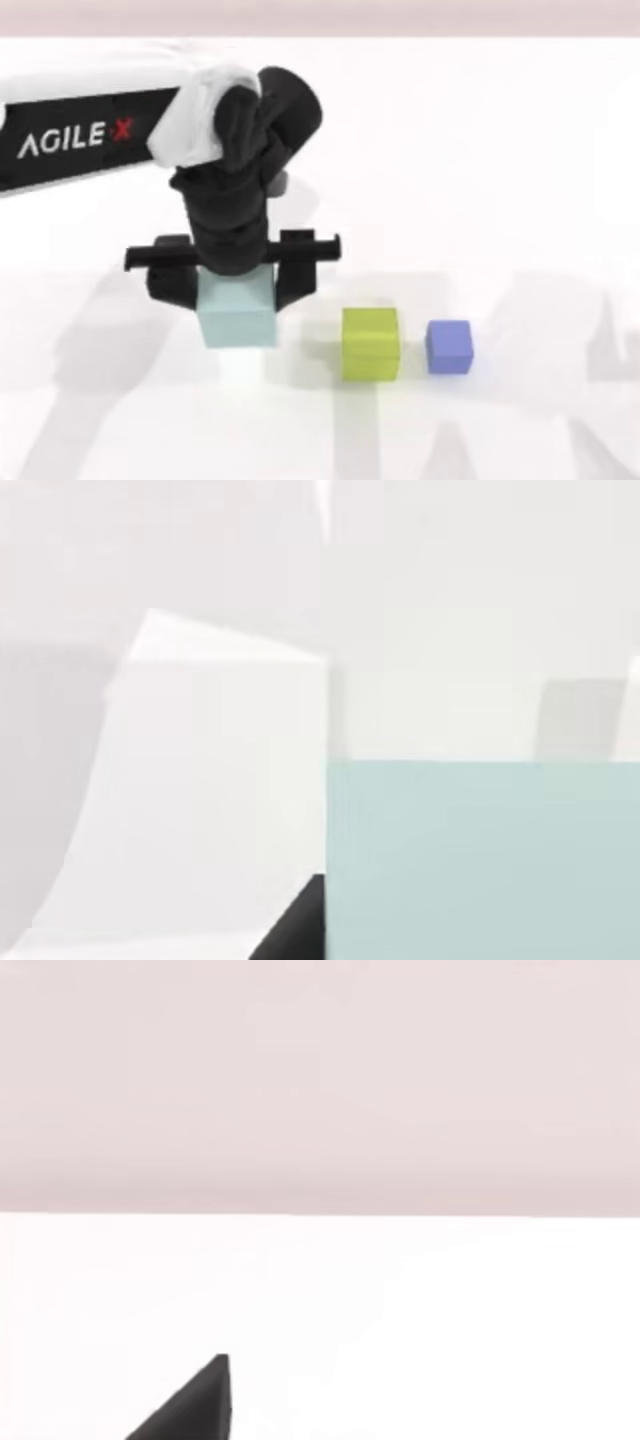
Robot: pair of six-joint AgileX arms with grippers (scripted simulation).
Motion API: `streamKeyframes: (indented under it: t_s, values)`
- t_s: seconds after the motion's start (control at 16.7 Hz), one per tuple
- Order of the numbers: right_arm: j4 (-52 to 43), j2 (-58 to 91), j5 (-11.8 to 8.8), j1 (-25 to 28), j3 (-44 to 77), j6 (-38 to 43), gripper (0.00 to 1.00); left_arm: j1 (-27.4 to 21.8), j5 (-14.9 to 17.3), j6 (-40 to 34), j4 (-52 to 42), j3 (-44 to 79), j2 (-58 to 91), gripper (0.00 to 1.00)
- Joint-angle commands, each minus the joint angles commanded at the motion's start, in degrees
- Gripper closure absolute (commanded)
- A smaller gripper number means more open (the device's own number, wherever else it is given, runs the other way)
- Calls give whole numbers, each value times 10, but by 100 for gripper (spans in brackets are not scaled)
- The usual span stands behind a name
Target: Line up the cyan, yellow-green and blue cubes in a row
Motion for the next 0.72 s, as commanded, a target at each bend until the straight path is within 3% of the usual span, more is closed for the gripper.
streamKeyframes:
  t_s: [0.18,0.48,0.72]
  values:
    - [0,0,0,0,0,0,0,-4,0,2,55,-41,14,100]
    - [0,0,0,0,0,0,0,-5,0,3,64,-48,17,100]
    - [0,0,0,0,0,0,0,-5,0,3,64,-48,17,70]
